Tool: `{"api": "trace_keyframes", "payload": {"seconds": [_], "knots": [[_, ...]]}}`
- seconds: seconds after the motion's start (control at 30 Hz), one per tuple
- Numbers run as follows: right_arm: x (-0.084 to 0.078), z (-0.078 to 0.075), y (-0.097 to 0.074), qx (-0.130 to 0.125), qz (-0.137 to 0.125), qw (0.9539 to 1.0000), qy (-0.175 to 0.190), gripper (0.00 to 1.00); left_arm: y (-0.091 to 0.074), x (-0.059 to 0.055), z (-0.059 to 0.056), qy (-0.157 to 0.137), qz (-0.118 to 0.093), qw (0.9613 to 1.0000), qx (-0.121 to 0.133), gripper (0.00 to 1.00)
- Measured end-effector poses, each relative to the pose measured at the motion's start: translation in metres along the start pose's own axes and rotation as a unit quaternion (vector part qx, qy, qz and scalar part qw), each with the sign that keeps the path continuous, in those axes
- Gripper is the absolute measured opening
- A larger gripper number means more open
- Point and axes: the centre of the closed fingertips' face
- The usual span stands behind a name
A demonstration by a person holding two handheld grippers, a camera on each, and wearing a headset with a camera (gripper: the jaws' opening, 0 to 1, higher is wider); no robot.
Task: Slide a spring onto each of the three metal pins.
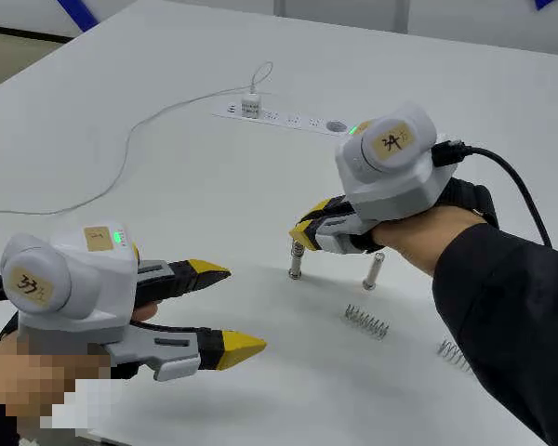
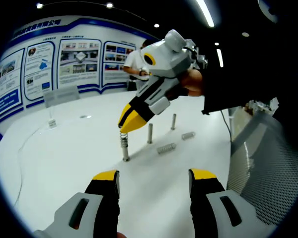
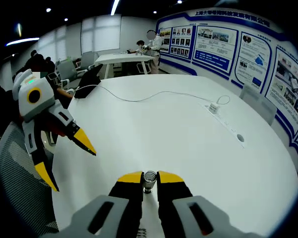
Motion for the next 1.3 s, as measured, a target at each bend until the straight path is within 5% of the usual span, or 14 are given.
{"api": "trace_keyframes", "payload": {"seconds": [0.53, 1.3], "knots": [[-0.018, -0.004, 0.019, 0.005, 0.024, 0.9997, 0.002, 0.12, -0.001, -0.002, 0.001, -0.003, 0.004, 1.0000, 0.003, 0.57], [-0.028, -0.004, 0.021, 0.006, 0.035, 0.9994, 0.001, 0.15, -0.001, -0.002, 0.002, -0.003, 0.004, 1.0000, 0.005, 0.57]]}}
Point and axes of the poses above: the centre of the closed fingertips' face, and the gripper's own axes: y roughly forward along the fingers, z roughly to its left, x roughly out of its top, and after that the axes turned 8 degrees about y, right-handed
